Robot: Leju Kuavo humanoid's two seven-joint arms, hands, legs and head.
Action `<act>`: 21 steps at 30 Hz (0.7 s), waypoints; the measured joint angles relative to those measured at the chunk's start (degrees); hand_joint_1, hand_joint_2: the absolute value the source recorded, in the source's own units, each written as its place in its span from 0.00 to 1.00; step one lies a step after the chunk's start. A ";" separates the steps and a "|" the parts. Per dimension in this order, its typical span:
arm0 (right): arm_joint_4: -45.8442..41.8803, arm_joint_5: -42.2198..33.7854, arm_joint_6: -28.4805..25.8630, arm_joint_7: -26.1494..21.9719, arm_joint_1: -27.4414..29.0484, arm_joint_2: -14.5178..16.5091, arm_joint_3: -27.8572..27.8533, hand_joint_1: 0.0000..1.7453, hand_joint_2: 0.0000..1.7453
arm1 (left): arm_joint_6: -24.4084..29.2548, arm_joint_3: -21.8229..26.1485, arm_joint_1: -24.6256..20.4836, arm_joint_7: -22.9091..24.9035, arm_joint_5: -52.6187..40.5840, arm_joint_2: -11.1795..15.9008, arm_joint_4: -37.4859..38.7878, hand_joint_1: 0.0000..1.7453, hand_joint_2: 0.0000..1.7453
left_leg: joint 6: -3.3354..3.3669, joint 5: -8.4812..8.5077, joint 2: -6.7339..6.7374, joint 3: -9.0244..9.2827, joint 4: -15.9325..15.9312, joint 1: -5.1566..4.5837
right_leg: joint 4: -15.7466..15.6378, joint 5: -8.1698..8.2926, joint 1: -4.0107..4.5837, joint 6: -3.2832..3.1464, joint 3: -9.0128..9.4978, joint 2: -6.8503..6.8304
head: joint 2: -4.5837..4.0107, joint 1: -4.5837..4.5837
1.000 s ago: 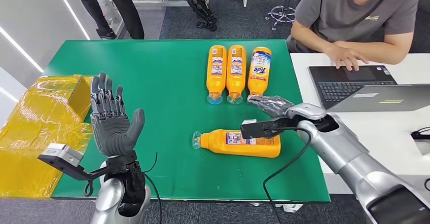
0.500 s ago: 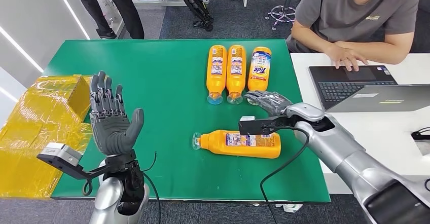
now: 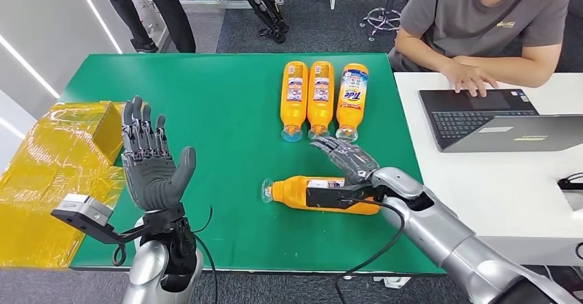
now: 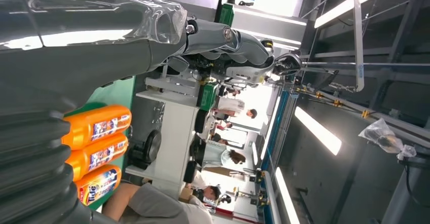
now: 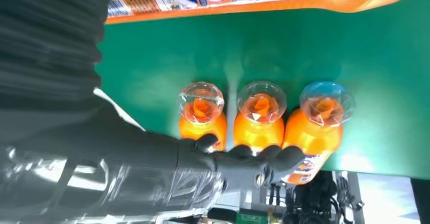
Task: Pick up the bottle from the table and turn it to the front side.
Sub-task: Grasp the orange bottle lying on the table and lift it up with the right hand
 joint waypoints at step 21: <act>0.95 -2.67 15.07 -0.68 -1.30 -0.67 1.22 0.00 1.00 | 2.44 0.00 0.34 0.00 1.86 0.01 -0.01 0.00 1.00 | 0.00 0.00 0.00 0.01 0.02 0.00 | -0.01 0.00 -0.01 0.00 0.00 0.00 | 0.00 -0.01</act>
